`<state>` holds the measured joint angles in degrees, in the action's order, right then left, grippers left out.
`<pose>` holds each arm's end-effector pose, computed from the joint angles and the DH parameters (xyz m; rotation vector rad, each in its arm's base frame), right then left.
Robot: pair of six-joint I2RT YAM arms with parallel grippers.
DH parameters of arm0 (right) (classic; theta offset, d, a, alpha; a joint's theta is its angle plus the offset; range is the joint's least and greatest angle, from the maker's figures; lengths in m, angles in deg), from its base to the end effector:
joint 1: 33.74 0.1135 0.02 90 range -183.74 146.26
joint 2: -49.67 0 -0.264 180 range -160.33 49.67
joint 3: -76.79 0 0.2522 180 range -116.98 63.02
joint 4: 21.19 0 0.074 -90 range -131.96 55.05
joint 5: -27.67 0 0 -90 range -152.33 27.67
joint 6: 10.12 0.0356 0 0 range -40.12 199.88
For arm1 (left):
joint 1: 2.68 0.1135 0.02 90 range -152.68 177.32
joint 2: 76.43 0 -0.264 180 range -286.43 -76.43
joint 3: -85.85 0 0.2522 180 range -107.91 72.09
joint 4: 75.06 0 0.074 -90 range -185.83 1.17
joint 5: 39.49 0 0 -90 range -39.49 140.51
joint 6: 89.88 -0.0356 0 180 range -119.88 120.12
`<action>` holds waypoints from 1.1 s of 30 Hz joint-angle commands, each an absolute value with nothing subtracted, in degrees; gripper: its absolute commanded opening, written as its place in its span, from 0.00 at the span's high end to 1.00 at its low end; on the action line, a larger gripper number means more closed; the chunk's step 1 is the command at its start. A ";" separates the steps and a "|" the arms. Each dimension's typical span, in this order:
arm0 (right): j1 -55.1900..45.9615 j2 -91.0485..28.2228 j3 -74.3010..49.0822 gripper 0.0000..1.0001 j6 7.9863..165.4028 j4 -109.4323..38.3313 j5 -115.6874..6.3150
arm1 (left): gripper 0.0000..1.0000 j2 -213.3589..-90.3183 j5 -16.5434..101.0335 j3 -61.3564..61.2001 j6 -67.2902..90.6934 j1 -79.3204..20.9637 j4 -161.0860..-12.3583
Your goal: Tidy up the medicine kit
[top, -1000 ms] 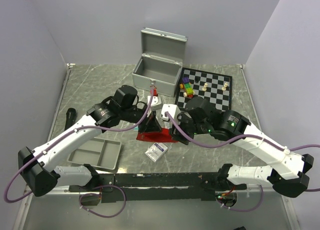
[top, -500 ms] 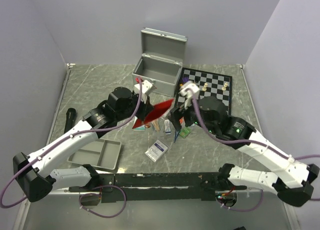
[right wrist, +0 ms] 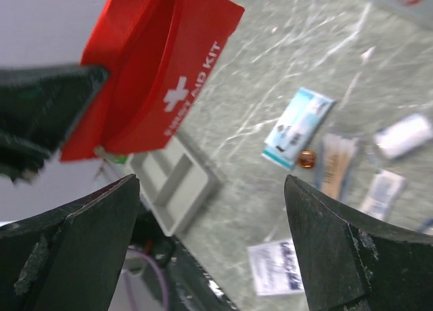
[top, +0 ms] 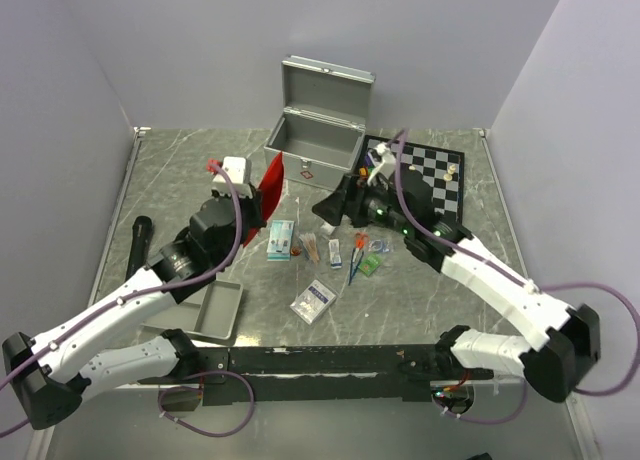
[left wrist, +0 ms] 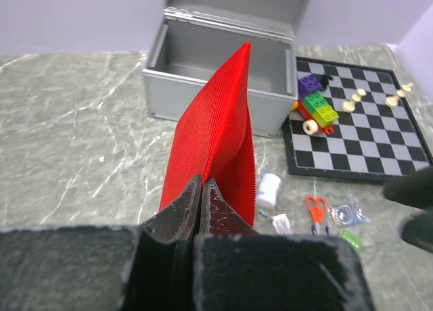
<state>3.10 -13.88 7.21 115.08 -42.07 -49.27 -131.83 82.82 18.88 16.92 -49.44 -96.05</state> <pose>0.2019 0.1613 0.3485 -0.2005 1.9557 1.0674 0.1645 -0.1471 0.3644 0.0355 1.7206 -0.3347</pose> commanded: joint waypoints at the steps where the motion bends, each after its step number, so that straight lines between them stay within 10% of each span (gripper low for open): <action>1: 2.91 -19.23 1.86 0.07 121.27 -35.66 -42.65 | 0.99 -129.70 91.10 23.22 16.39 -52.33 -89.62; 33: 6.16 -44.11 -18.71 0.31 116.53 -51.39 -40.79 | 0.99 -131.36 97.00 25.77 13.39 -57.35 -84.78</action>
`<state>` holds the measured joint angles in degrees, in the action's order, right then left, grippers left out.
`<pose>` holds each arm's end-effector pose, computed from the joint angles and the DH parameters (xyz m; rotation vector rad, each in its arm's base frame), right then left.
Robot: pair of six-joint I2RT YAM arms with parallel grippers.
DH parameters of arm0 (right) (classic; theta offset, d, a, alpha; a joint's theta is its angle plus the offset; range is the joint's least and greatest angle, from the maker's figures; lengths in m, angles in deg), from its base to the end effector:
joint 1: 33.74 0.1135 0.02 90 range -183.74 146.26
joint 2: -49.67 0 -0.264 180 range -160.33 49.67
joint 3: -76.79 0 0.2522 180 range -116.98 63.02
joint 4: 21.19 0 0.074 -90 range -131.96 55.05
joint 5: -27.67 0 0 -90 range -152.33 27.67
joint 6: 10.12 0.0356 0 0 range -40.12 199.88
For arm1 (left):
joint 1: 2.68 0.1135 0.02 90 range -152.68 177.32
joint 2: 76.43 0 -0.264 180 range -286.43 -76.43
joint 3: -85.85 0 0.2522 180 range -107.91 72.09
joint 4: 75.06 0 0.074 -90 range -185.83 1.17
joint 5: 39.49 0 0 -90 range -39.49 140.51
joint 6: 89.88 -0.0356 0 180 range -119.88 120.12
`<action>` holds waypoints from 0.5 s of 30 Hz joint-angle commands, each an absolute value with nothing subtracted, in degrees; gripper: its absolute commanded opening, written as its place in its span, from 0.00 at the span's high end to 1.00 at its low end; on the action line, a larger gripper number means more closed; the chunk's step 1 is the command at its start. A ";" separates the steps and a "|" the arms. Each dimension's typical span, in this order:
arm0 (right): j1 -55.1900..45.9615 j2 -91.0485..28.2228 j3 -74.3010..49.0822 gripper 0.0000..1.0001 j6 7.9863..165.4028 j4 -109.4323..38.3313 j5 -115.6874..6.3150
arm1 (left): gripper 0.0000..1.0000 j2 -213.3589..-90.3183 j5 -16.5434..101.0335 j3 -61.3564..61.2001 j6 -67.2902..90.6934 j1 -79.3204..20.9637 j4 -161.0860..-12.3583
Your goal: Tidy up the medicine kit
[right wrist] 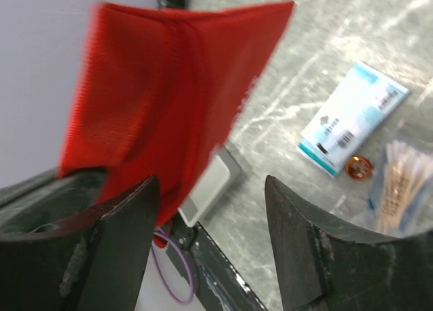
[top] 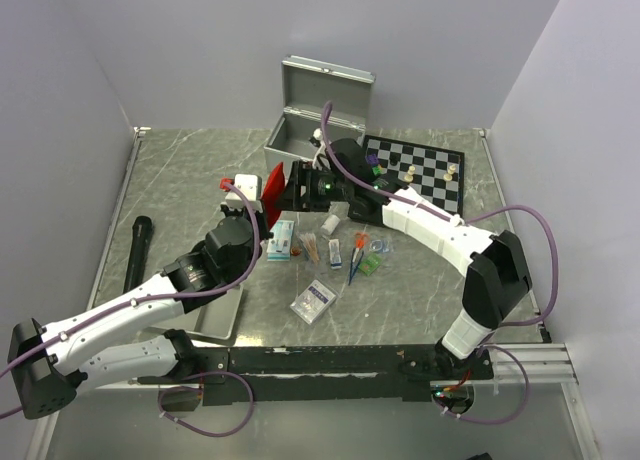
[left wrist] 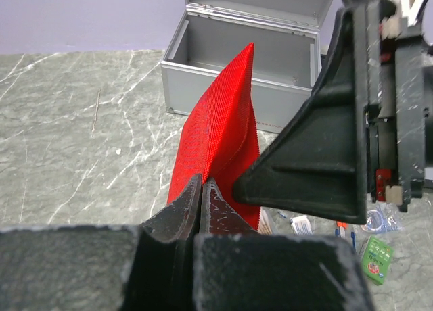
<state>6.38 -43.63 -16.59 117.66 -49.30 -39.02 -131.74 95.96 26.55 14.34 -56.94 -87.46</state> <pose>0.2827 0.2567 0.3273 -0.3242 2.2414 1.2090 0.1487 -0.1631 0.3336 0.0043 1.6783 -0.2200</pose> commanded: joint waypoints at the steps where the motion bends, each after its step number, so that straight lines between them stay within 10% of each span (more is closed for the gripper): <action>1: 6.07 -44.20 -18.71 0.34 116.44 -51.74 -41.23 | 0.99 -131.45 97.17 25.77 13.39 -57.35 -85.04; 15: 4.23 -41.57 -13.97 0.41 115.21 -52.01 -42.91 | 0.99 -131.98 100.08 25.77 13.22 -57.35 -86.72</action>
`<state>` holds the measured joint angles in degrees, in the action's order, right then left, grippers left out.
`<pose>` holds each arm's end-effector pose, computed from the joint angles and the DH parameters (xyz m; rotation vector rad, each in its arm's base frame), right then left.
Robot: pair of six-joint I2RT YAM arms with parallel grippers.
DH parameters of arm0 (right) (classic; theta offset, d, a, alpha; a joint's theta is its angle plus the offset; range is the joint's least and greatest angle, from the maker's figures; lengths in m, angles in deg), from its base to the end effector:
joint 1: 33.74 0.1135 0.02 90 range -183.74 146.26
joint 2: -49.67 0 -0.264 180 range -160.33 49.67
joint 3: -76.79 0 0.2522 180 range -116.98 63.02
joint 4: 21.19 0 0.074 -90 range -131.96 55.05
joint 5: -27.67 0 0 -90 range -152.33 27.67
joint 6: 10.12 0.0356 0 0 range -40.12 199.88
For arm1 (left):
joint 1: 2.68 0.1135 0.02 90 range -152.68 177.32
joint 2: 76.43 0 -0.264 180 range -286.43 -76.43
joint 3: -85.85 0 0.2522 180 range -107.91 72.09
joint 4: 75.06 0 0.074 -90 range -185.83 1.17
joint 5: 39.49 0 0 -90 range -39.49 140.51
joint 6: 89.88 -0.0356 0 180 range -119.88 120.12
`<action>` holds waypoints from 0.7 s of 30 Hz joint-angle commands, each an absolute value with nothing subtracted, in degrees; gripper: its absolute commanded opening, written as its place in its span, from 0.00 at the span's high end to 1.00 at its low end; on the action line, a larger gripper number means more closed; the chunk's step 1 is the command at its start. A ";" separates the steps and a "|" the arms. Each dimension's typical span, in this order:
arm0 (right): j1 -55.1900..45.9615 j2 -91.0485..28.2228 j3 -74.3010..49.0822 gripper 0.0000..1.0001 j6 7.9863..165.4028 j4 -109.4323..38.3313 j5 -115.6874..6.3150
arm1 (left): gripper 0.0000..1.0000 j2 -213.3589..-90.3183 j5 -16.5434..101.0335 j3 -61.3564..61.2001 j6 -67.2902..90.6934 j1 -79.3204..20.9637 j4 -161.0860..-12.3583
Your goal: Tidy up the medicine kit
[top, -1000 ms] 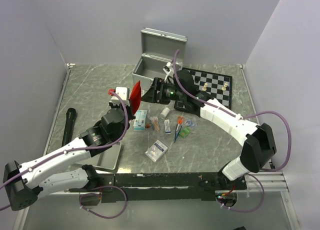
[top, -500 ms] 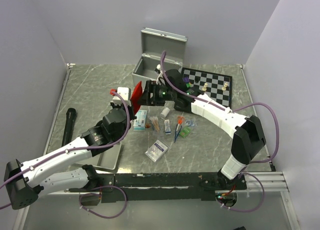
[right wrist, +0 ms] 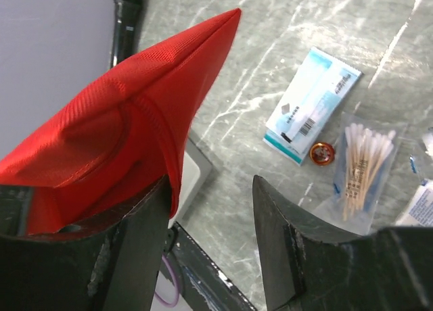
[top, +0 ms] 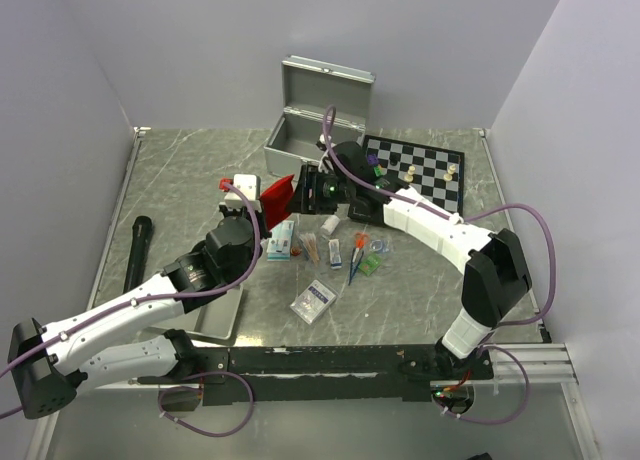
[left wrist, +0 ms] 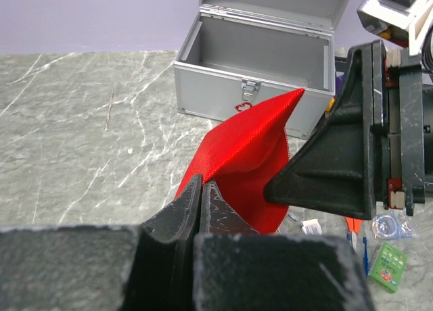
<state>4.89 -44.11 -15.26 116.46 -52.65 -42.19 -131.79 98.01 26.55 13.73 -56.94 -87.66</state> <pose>0.2887 0.2464 0.3105 -0.2649 2.3210 1.0946 0.1489 -0.1620 0.3333 -0.0113 1.6758 -0.1796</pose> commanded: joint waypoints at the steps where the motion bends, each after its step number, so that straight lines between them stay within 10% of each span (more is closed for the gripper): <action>1: 4.23 -41.21 -13.79 0.38 115.12 -51.57 -42.29 | 0.99 -132.24 100.34 25.60 13.39 -57.35 -86.98; 7: 4.23 -34.98 -10.54 0.18 113.90 -50.95 -42.63 | 0.99 -133.73 102.71 24.72 14.01 -57.35 -88.12; 21: 4.05 -21.08 9.48 0.21 107.22 -63.08 -70.23 | 0.99 -134.53 106.58 23.58 18.31 -57.35 -92.95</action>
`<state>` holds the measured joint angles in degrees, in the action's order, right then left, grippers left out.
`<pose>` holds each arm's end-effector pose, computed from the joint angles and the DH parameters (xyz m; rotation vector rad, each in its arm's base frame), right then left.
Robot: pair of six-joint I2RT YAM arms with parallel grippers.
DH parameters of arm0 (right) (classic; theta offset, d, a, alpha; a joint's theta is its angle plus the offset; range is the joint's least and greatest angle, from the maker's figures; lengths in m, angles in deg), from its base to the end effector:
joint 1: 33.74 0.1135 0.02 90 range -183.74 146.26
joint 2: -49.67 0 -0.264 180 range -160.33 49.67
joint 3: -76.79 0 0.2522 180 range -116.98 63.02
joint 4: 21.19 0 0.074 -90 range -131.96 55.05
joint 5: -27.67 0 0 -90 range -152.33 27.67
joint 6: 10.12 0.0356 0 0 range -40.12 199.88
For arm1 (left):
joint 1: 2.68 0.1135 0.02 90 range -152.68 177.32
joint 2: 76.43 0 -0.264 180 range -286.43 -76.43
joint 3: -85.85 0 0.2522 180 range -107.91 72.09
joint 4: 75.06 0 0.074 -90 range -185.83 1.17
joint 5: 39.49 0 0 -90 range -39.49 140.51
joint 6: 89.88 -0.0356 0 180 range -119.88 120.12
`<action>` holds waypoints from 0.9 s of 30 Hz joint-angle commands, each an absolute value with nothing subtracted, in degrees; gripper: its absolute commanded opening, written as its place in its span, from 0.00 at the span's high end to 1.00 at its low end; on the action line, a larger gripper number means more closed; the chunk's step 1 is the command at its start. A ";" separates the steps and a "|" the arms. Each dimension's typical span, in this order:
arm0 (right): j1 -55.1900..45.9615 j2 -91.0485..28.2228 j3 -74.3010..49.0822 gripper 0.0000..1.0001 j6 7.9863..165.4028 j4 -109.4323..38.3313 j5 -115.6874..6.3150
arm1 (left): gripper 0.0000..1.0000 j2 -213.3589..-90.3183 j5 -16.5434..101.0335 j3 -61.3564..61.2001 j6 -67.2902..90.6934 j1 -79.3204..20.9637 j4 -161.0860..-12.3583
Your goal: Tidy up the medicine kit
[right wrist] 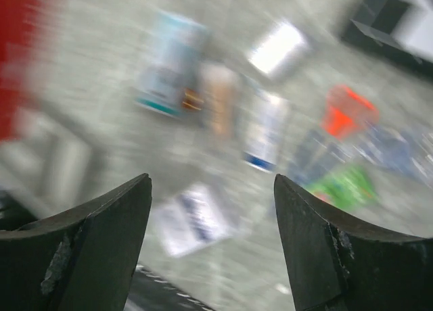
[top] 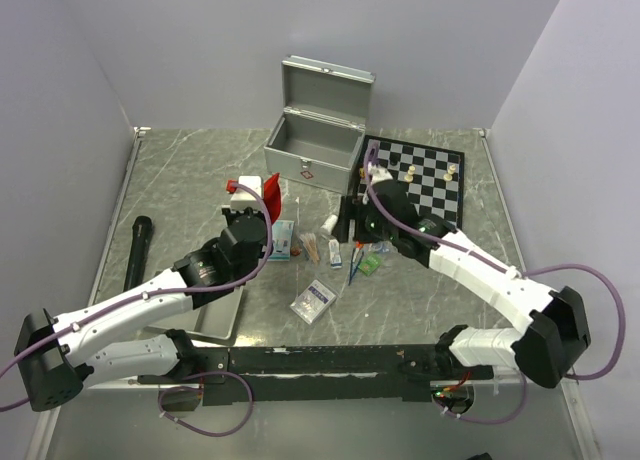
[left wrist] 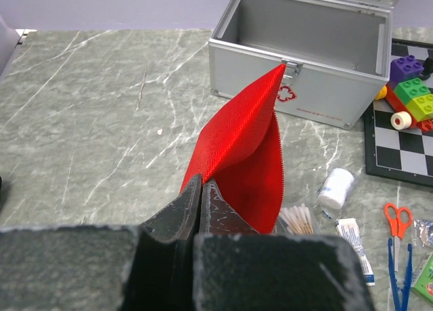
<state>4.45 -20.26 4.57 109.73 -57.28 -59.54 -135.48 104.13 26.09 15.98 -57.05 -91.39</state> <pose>0.2131 0.1698 0.3106 -0.1931 2.2456 0.7188 0.1561 -0.1686 0.3174 -0.0521 1.7305 -0.0373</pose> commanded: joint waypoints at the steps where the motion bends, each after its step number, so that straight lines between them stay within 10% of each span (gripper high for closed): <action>1: 3.96 -21.17 10.54 0.21 107.30 -63.17 -70.85 | 0.99 -134.18 106.67 23.58 18.66 -57.35 -93.48; 12: -2.27 -23.63 17.67 0.13 112.14 -61.94 -68.93 | 0.99 -134.44 107.72 24.45 20.86 -57.35 -95.24; 27: -3.33 -33.03 17.85 0.28 113.81 -57.19 -65.76 | 0.99 -133.12 106.67 25.42 22.89 -57.35 -95.69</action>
<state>-2.87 -31.74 18.36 112.85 -59.66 -65.90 -134.54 105.90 26.01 21.53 -57.05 -96.66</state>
